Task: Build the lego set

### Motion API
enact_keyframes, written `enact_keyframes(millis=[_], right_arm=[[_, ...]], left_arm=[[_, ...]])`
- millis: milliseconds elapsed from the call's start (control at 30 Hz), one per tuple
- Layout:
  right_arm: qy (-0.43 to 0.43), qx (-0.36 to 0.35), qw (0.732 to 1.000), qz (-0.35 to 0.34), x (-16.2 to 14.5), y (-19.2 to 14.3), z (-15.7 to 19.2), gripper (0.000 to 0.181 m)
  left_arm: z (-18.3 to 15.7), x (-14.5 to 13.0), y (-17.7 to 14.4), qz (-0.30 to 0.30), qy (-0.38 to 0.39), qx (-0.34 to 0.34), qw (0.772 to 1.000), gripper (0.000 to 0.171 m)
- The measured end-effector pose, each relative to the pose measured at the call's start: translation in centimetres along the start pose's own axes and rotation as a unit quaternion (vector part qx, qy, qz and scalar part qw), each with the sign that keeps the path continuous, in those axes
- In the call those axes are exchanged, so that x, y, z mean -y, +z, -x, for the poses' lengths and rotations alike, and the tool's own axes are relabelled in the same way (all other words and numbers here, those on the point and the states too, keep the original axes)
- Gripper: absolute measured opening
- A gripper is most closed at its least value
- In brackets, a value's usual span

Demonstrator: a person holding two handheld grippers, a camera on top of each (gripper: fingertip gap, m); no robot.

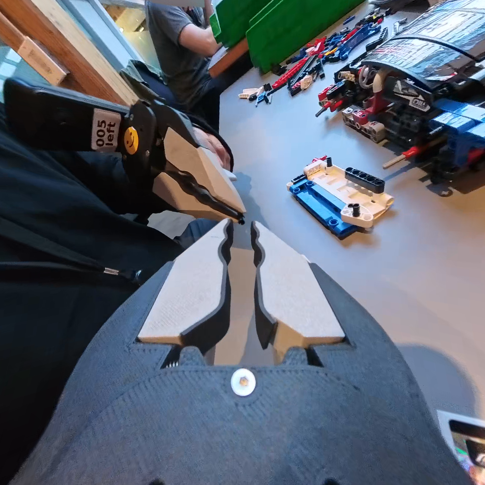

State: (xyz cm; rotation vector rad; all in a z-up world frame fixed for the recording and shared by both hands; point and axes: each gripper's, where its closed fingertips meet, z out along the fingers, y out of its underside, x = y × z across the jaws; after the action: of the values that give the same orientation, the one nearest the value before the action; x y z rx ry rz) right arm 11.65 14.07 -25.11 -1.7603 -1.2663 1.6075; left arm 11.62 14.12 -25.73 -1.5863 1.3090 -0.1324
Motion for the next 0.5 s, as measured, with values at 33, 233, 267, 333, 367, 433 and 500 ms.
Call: enact_keyframes(millis=[33, 233, 267, 333, 367, 433, 500], right_arm=[[0.002, 0.001, 1.0, 0.0, 0.04, 0.12, -0.04, 0.01], [-0.01, 0.007, 1.0, 0.005, 0.07, 0.67, 0.26, 0.001], [-0.012, 0.004, 1.0, 0.006, 0.07, 0.73, 0.22, 0.001], [-0.012, 0.006, 1.0, 0.004, 0.08, 0.79, 0.3, 0.003], [-0.008, 0.01, 1.0, 0.002, 0.14, 0.82, 0.37, 0.005], [0.002, 0.012, 1.0, -0.003, 0.26, 0.89, 0.33, 0.005], [0.005, 0.007, 1.0, -0.005, 0.34, 0.95, 0.18, 0.002]], left_arm=[[0.06, 0.19, -0.09, -0.005, 0.005, 0.004, 1.0, 0.001], [0.34, 0.48, -0.26, -0.011, 0.032, 0.026, 0.999, 0.001], [0.35, 0.41, -0.24, -0.01, 0.034, 0.028, 0.999, 0.001], [0.36, 0.35, -0.26, -0.01, 0.038, 0.03, 0.999, 0.001], [0.4, 0.35, -0.27, -0.011, 0.041, 0.033, 0.999, 0.001], [0.34, 0.32, -0.24, -0.007, 0.051, 0.036, 0.998, 0.0], [0.27, 0.31, -0.18, -0.003, 0.065, 0.041, 0.997, 0.001]])
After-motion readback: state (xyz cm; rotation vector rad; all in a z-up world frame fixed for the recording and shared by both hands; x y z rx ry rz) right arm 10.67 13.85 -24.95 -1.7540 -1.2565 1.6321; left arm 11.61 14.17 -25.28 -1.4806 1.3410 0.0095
